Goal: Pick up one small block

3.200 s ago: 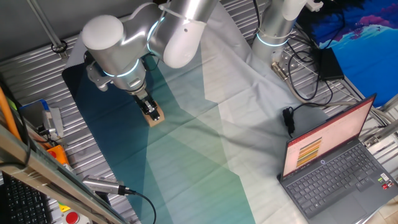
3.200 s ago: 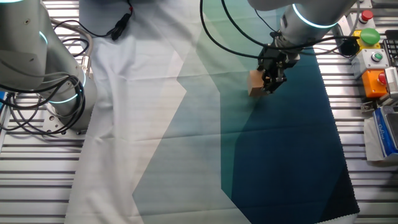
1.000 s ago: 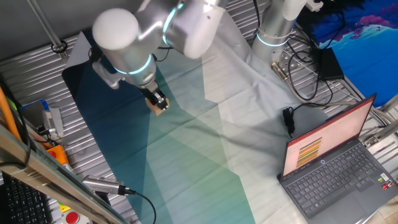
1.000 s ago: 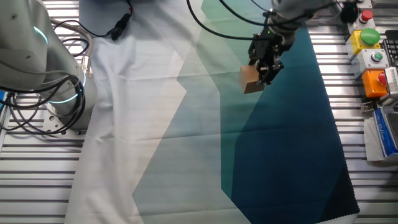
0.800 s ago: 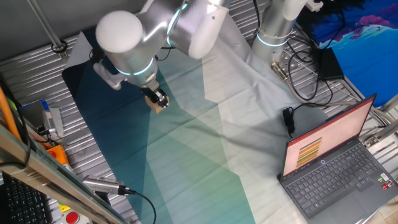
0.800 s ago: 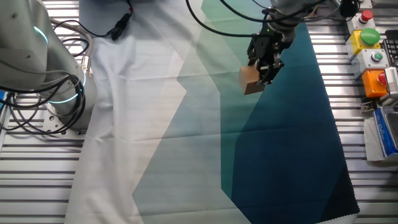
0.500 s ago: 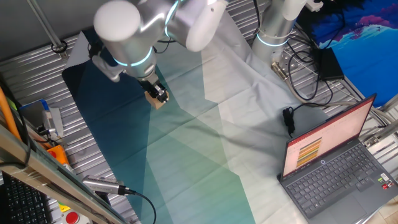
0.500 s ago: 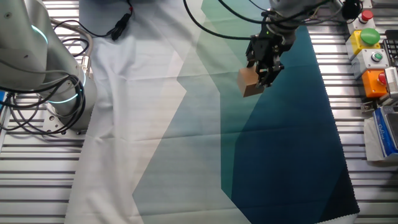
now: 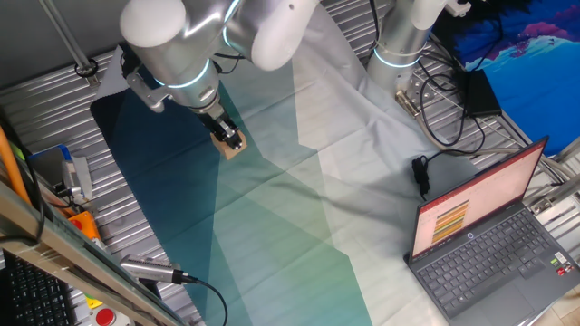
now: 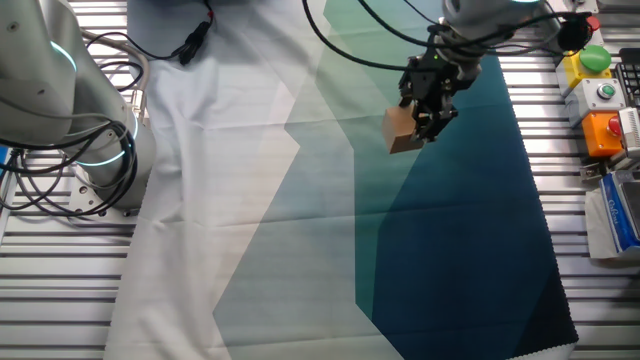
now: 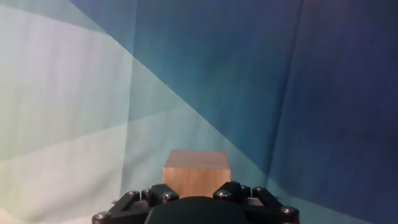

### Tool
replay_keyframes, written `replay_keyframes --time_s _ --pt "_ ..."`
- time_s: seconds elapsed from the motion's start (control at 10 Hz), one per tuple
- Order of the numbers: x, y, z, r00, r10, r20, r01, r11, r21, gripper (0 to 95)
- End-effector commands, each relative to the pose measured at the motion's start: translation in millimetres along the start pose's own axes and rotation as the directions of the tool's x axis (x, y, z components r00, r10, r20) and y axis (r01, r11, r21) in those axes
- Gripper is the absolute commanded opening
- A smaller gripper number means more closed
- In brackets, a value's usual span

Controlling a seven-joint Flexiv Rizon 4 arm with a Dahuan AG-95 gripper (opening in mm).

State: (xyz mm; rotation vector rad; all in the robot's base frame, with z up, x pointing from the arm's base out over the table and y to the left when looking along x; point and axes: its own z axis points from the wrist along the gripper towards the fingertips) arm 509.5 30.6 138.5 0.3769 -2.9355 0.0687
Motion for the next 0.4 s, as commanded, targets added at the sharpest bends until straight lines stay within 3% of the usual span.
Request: replay_keyframes --time_s 0.1,0.4 --pt "-0.5 0.9 0.2 1.0 -0.008 0.004 0.008 1.0 0.012 0.0" --pt "-1.1 1.6 1.1 1.0 -0.007 0.006 0.007 1.0 0.008 0.0"
